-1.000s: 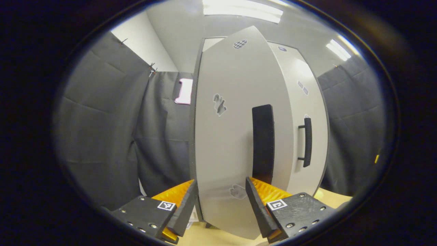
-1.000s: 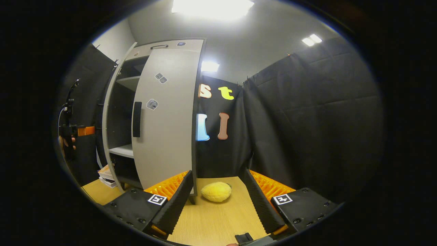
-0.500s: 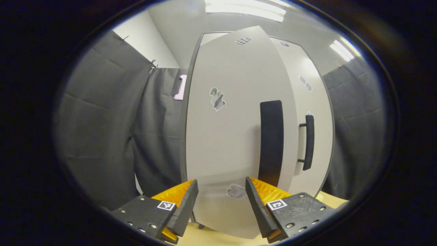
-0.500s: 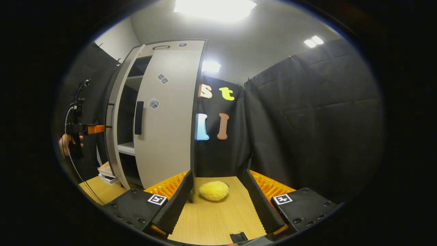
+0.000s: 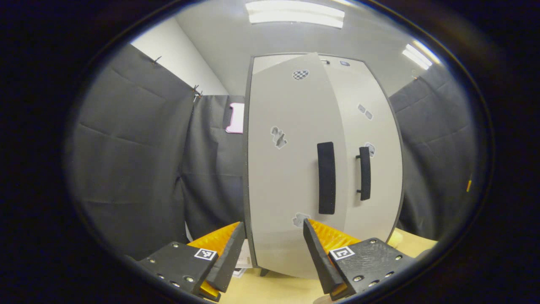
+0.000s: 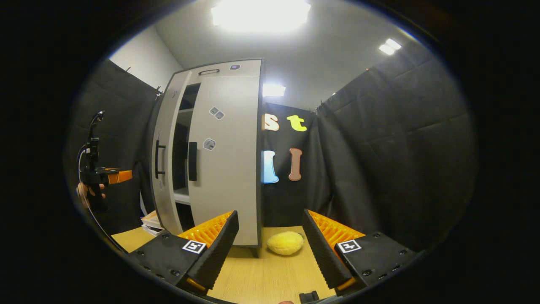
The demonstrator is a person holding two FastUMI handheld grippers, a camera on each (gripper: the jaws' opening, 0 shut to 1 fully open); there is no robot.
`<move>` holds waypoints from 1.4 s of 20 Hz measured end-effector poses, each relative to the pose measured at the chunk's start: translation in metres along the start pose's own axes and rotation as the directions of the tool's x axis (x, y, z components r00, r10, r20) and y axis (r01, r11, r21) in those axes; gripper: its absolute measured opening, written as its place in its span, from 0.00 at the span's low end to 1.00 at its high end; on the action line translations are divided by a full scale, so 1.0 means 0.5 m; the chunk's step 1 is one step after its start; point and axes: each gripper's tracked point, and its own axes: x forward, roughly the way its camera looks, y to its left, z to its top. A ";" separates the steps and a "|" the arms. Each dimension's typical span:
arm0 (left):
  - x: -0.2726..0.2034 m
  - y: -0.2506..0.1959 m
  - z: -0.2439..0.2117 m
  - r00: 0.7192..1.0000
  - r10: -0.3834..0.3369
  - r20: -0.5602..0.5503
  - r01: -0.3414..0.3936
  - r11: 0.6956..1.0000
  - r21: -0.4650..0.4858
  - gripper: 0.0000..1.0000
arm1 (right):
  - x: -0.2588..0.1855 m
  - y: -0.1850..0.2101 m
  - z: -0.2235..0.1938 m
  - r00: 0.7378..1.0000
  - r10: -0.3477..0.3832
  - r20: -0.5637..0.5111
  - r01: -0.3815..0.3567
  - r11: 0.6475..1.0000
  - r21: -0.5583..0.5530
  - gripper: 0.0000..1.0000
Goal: Grasp the bottle in the cabinet with the left hand and place it on the coaster, then close the right door with the right hand and the left door with the left hand.
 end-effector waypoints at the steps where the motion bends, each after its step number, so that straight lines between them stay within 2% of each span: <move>1: -0.022 0.008 0.004 1.000 0.005 0.000 -0.005 1.000 0.003 0.87 | -0.005 0.006 0.005 1.000 0.019 0.004 -0.019 1.000 -0.001 0.97; 6: -0.109 0.054 0.026 1.000 0.023 0.007 -0.023 0.999 0.023 0.87 | -0.024 0.069 0.028 0.997 0.064 0.036 -0.064 0.998 0.019 0.97; 9: -0.148 0.084 0.031 1.000 0.016 0.010 -0.017 0.999 0.042 0.87 | -0.043 0.090 0.041 0.998 0.050 0.049 -0.050 0.999 0.009 0.97; 11: -0.172 0.097 0.028 1.000 0.000 -0.003 0.001 0.999 0.035 0.81 | -0.061 0.113 0.050 0.997 0.053 0.055 -0.054 0.998 0.020 0.97; 12: -0.187 0.106 0.029 1.000 -0.004 -0.002 0.004 0.999 0.036 0.87 | -0.068 0.125 0.055 0.997 0.056 0.057 -0.057 0.998 0.021 0.96; 14: -0.214 0.124 0.032 1.000 -0.012 -0.002 0.012 0.999 0.043 0.87 | -0.082 0.139 0.060 0.997 0.050 0.054 -0.050 0.999 0.006 0.94; 15: -0.226 0.132 0.032 1.000 -0.014 -0.003 0.014 0.999 0.047 0.87 | -0.089 0.148 0.066 0.997 0.050 0.058 -0.050 0.999 0.001 0.97; 20: -0.264 0.163 0.045 1.000 -0.017 -0.001 0.017 0.999 0.038 0.87 | -0.121 0.184 0.095 0.995 0.060 0.082 -0.060 0.998 -0.004 0.97; 21: -0.266 0.168 0.044 1.000 -0.017 -0.003 0.017 0.999 0.038 0.87 | -0.128 0.191 0.099 0.994 0.063 0.084 -0.062 0.998 -0.005 0.94; 28: -0.323 0.204 0.057 1.000 -0.012 0.005 0.012 0.998 0.063 0.87 | -0.166 0.198 0.113 0.994 0.052 0.096 -0.050 0.999 -0.016 0.94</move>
